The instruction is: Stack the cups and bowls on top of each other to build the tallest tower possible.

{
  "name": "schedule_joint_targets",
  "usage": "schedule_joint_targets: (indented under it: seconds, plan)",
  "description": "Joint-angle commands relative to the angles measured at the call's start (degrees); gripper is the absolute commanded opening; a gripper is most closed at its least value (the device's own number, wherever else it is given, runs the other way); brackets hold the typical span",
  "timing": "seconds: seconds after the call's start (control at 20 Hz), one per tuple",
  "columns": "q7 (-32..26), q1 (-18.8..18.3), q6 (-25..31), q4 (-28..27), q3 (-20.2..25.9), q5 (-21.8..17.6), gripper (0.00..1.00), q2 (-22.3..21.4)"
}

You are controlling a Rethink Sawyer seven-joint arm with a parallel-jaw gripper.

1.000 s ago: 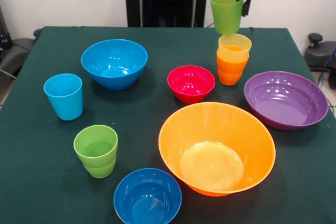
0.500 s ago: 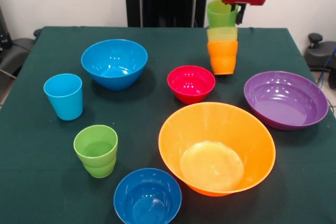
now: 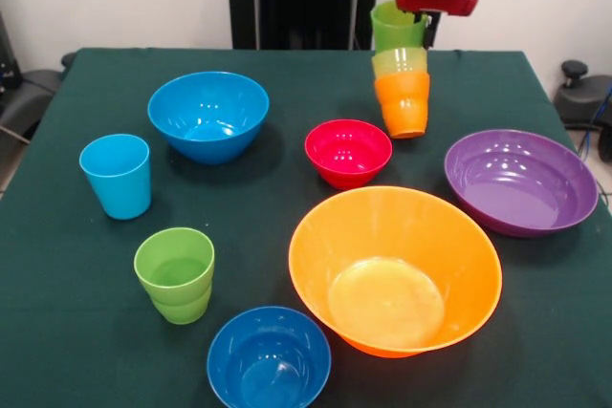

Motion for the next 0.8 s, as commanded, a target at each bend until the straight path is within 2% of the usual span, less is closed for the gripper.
schedule_joint_targets:
  seconds: [0.05,0.3,0.8]
  plan:
    - [6.38,0.25,-1.75,-3.07,2.02,3.10,0.00,-0.99]
    - [5.16,0.12,0.93,-4.88,2.68,4.52,0.00,-1.89]
    - [3.82,0.00,1.67,-6.65,2.93,5.48,0.00,-2.00]
